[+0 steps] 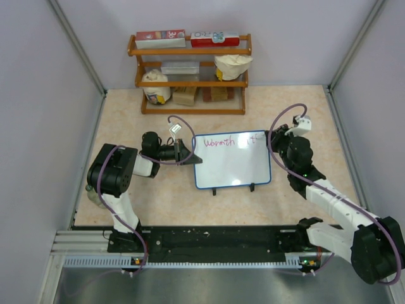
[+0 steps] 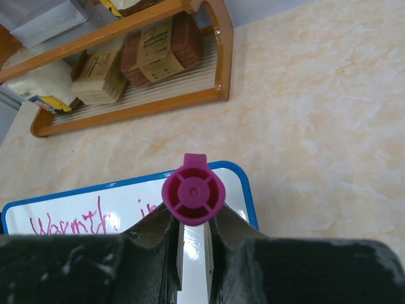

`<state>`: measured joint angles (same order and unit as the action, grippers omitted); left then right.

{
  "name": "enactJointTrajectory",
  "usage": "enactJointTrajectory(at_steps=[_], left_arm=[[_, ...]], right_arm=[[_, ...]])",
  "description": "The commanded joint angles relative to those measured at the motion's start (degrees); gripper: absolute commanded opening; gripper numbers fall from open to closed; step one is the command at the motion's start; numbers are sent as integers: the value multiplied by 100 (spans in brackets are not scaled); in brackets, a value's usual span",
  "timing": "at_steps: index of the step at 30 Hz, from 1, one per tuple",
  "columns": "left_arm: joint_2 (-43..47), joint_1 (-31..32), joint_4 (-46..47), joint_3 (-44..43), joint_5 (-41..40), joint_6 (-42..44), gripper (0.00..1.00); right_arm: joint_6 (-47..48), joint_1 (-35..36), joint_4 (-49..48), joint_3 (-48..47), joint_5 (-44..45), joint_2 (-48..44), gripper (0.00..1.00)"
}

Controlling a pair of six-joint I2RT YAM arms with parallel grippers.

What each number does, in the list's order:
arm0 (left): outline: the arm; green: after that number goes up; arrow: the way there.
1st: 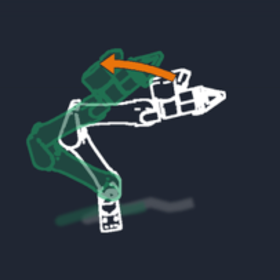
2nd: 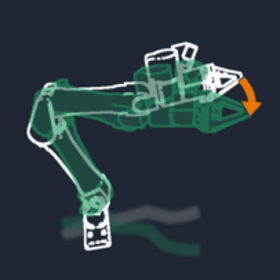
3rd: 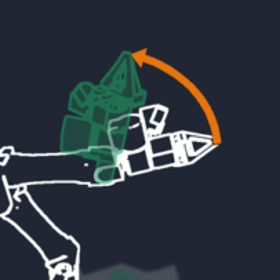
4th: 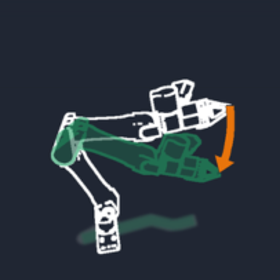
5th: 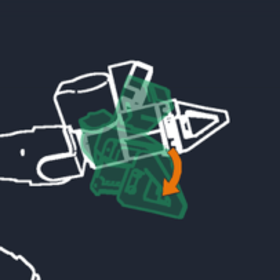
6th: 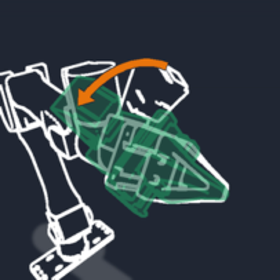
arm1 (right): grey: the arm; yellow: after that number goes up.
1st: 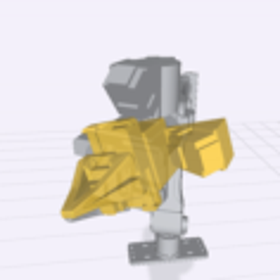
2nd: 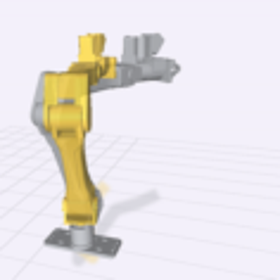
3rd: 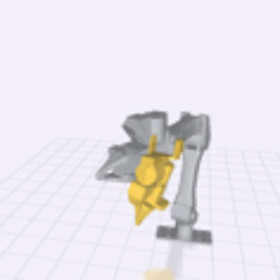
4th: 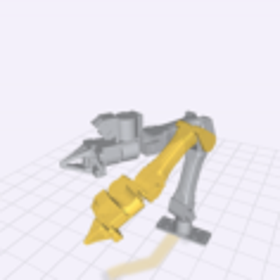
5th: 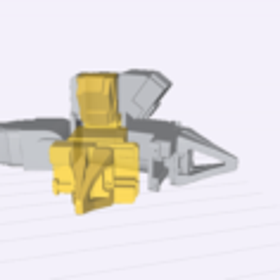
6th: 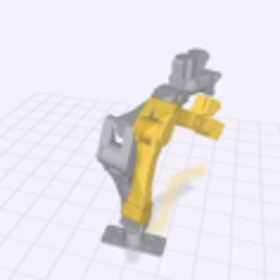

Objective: Write a sentence on the whiteboard

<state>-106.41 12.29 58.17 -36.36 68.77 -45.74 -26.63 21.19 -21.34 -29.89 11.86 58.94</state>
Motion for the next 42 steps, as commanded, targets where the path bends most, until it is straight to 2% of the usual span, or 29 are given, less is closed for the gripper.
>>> enactJointTrajectory(at_steps=[1, 14, 28, 42], left_arm=[[33, -8, -148, -108, -92, -6, 0], [41, -8, -148, -108, -92, -14, 0], [41, 1, -140, -108, -92, -6, 0], [41, -8, -139, -117, -92, -6, 0]], right_arm=[[0, -71, 86, 167, -70, -163, 0], [-123, -71, 87, 414, -113, -286, 0], [-18, -71, -63, -148, 27, -14, 0], [97, -80, 34, -316, 282, 92, 0]])
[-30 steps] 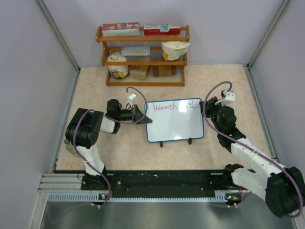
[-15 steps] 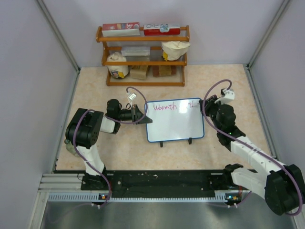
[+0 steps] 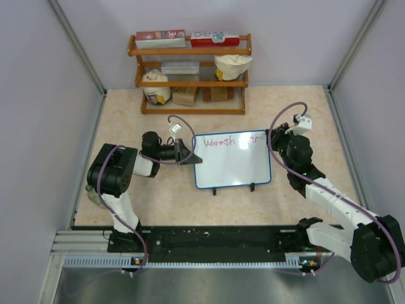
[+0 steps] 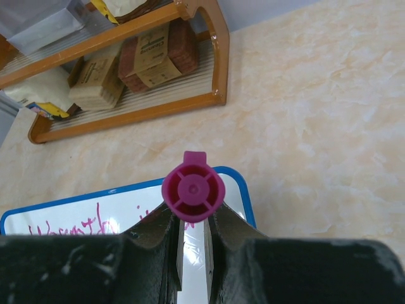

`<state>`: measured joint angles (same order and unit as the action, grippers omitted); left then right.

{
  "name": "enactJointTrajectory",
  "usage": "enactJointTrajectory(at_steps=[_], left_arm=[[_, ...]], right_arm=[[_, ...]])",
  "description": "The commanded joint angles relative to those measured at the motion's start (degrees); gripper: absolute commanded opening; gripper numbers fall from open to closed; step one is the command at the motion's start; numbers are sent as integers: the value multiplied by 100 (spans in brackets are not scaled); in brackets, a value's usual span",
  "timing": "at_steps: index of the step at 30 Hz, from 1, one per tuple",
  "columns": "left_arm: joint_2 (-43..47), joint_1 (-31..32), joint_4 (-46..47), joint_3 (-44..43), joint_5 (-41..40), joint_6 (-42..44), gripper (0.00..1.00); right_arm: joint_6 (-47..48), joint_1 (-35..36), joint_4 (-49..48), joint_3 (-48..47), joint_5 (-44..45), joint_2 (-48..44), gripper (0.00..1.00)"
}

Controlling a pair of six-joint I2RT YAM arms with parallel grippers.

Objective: Write a sentence on the whiteboard

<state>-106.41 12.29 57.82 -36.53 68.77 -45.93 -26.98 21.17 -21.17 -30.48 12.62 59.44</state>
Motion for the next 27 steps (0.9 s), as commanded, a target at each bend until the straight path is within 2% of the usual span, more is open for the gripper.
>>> enactJointTrajectory(at_steps=[1, 27], left_arm=[[33, -8, -105, -100, -92, 14, 0], [50, -8, -113, -91, -92, 5, 0]], right_arm=[[141, -78, 25, -257, 206, 33, 0], [44, -78, 174, 279, 127, -301, 0]])
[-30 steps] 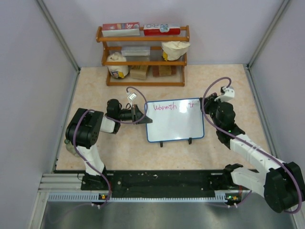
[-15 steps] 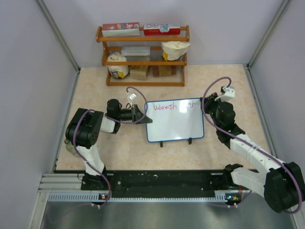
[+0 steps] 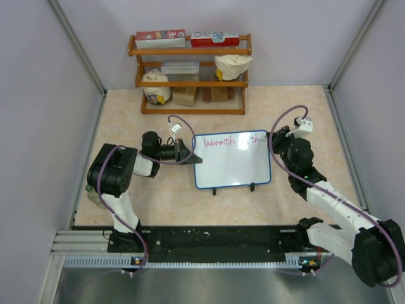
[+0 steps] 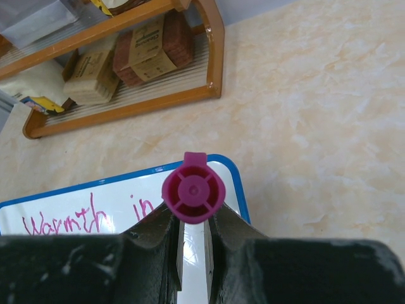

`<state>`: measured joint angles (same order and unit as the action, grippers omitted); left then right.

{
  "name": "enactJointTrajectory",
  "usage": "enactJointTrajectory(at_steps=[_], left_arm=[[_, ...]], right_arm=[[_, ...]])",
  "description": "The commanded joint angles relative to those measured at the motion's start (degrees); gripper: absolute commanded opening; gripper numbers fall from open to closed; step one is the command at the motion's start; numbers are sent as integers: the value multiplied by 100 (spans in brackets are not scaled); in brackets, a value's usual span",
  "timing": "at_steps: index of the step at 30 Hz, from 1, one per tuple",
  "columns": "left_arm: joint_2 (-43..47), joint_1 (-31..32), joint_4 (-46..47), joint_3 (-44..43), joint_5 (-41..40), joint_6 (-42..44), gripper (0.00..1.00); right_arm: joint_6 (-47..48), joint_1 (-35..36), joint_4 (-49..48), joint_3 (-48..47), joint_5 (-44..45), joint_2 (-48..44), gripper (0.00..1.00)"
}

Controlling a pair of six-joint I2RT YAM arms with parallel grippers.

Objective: Write a sentence on the whiteboard

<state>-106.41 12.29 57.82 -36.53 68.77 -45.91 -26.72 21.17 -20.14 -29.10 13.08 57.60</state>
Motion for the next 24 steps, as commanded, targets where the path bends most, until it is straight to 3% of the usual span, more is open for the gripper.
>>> enactJointTrajectory(at_steps=[1, 24], left_arm=[[42, 1, -113, -91, -92, 12, 0], [50, -8, -131, -91, -92, 30, 0]], right_arm=[[-8, -78, 72, 159, 72, -144, 0], [-35, -87, -60, -86, 54, -567, 0]])
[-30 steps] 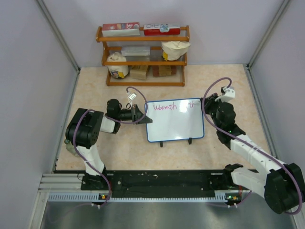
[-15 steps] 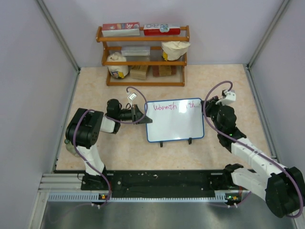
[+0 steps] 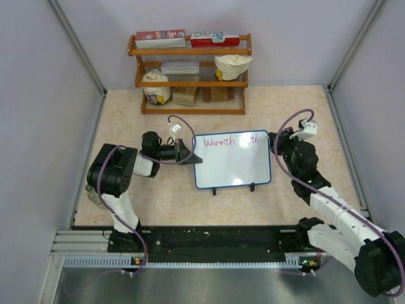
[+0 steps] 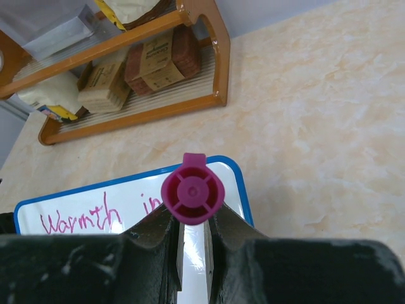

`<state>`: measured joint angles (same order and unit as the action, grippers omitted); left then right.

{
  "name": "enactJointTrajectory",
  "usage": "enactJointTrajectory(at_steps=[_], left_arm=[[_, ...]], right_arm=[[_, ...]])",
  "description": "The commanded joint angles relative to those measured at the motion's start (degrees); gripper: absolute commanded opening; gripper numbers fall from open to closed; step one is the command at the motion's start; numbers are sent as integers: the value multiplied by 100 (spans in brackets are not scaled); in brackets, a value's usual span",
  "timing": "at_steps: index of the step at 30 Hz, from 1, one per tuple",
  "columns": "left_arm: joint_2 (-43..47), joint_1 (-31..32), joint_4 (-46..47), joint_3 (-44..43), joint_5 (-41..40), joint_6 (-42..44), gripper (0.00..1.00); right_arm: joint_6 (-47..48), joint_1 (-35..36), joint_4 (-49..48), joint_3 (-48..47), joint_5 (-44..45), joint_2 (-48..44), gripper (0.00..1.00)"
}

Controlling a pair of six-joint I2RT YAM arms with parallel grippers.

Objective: Write a sentence on the whiteboard

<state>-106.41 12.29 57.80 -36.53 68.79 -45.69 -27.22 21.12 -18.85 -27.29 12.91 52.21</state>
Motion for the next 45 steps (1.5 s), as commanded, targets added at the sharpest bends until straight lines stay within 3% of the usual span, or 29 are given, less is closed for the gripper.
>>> enactJointTrajectory(at_steps=[1, 14, 45], left_arm=[[50, 1, -129, -91, -94, 8, 0], [59, -8, -111, -91, -94, -1, 0], [41, 1, -102, -91, -103, -10, 0]], right_arm=[[24, -100, -189, -320, 63, 9, 0], [-152, -284, -567, -330, -183, 571, 0], [-29, -521, -75, -347, 2, 448, 0]])
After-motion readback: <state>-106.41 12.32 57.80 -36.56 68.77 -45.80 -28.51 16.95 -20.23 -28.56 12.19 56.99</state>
